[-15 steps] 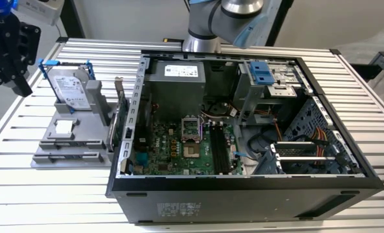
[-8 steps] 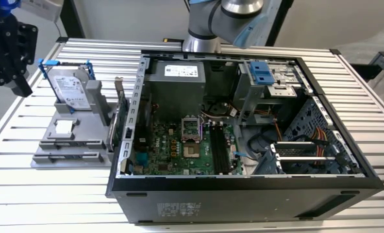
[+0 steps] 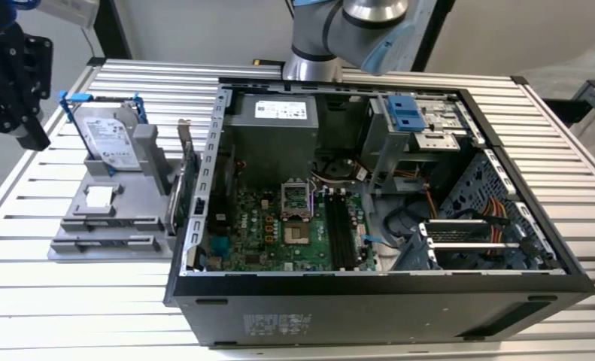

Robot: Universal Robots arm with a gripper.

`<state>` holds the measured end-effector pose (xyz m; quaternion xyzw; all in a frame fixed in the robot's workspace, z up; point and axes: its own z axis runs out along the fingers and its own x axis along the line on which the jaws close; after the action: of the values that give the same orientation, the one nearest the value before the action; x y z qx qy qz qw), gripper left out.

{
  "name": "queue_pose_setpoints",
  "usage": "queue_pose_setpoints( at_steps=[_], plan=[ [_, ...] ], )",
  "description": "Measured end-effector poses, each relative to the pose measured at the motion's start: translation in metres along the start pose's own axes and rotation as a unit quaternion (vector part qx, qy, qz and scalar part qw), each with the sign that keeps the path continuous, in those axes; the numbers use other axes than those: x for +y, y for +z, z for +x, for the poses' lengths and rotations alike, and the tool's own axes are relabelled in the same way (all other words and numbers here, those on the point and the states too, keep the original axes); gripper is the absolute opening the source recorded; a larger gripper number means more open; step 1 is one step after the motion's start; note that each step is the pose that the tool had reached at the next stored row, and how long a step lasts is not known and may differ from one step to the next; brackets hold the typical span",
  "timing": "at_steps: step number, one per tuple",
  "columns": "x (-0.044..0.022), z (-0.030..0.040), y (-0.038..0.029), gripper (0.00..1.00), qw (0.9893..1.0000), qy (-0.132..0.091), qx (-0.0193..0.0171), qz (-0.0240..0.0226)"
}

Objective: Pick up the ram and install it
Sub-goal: 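Pick up the ram and move it above insertion slot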

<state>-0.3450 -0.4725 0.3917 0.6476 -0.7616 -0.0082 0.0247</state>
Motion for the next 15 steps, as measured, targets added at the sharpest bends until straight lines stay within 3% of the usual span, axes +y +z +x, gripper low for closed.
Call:
queue_pose_setpoints(
  at_steps=[3, 7, 15],
  plan=[
    [0.0000, 0.0000, 0.0000, 0.00, 0.9998, -0.021, 0.0010, 0.0006],
    [0.0000, 0.0000, 0.0000, 0.00, 0.9987, -0.051, 0.0023, 0.0014],
    [0.0000, 0.0000, -0.0001, 0.00, 0.9945, -0.104, 0.0033, 0.0028]
  ],
)
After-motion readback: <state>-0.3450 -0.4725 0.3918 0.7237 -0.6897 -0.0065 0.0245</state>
